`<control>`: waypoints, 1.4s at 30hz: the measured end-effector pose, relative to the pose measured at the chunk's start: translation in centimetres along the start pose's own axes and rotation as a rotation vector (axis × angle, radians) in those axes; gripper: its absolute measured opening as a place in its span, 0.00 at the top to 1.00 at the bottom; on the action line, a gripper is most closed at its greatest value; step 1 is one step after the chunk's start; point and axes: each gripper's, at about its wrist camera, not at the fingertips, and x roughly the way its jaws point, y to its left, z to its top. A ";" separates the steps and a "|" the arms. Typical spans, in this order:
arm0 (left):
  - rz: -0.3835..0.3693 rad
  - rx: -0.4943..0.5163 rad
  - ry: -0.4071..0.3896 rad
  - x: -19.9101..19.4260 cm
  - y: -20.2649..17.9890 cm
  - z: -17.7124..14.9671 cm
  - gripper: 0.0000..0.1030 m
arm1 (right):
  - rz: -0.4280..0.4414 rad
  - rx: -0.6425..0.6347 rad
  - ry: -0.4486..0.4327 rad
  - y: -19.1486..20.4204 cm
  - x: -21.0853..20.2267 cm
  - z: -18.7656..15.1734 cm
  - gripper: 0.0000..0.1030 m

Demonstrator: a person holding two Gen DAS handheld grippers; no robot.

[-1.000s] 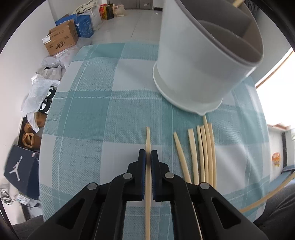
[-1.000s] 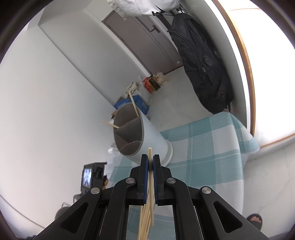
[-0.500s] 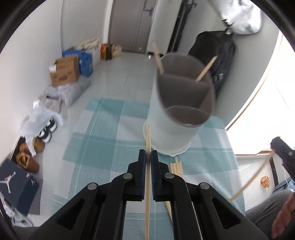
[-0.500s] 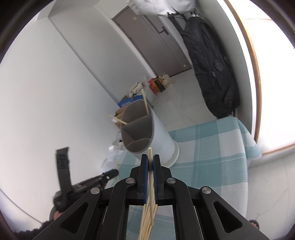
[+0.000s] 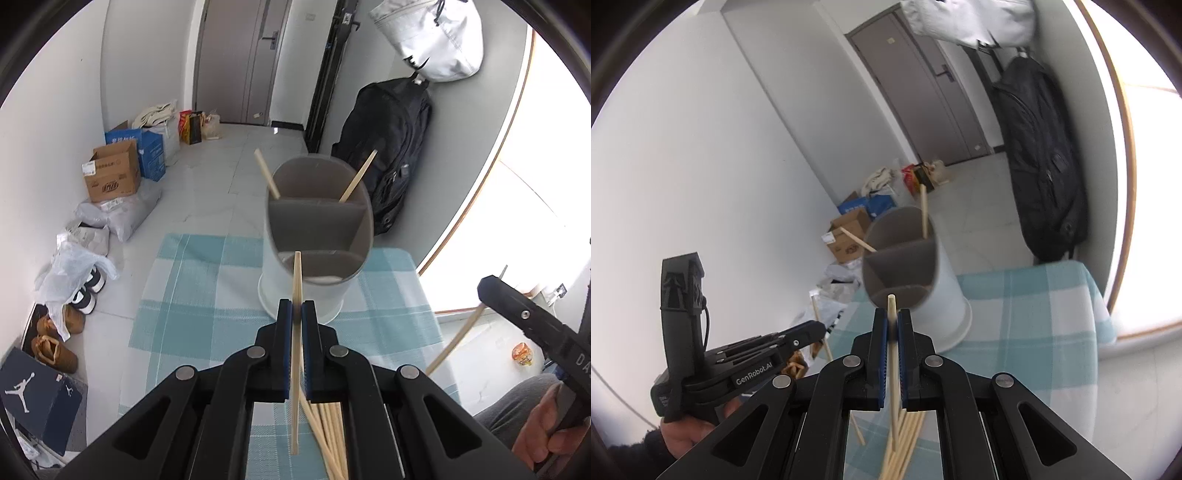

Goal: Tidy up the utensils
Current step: 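Carry both held chopsticks up above the white divided holder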

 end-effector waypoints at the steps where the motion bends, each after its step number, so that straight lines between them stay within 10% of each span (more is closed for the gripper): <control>1: -0.003 0.009 -0.006 -0.3 -0.2 0.3 0.99 | 0.002 -0.006 -0.004 0.2 0.0 0.2 0.96; 20: -0.051 0.003 -0.099 -4.6 -1.0 9.2 0.99 | 0.034 -0.045 -0.106 3.2 -0.9 11.4 0.96; 42: -0.057 -0.054 -0.166 0.2 0.4 16.8 0.99 | -0.031 -0.068 -0.147 1.1 5.5 19.3 0.96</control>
